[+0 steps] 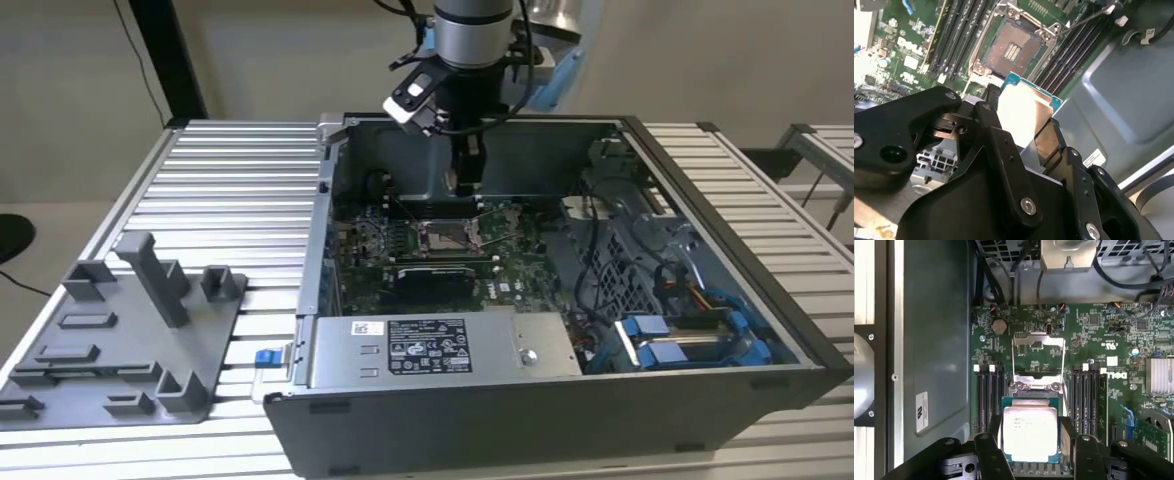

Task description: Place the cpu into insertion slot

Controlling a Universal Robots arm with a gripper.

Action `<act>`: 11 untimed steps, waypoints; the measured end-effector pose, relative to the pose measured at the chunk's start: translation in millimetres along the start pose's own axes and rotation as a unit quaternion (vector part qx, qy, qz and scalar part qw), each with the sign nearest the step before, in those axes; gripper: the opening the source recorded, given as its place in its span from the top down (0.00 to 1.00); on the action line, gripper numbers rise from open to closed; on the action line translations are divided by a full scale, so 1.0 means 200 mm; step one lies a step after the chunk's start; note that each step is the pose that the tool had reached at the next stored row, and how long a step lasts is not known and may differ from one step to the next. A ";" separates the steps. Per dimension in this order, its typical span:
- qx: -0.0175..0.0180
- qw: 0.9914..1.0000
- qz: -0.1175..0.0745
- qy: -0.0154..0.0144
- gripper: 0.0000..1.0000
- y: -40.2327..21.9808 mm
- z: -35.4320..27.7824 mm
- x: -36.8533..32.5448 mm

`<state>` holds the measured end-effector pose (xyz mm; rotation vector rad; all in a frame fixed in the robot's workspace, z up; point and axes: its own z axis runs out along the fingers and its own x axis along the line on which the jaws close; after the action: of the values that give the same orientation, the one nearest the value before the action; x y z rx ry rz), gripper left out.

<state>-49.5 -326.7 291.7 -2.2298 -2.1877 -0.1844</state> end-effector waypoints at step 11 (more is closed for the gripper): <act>0.004 1.000 -0.008 0.001 1.00 -0.023 0.055 0.019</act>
<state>-53.2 -321.7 280.7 -2.2084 -2.2027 -0.1774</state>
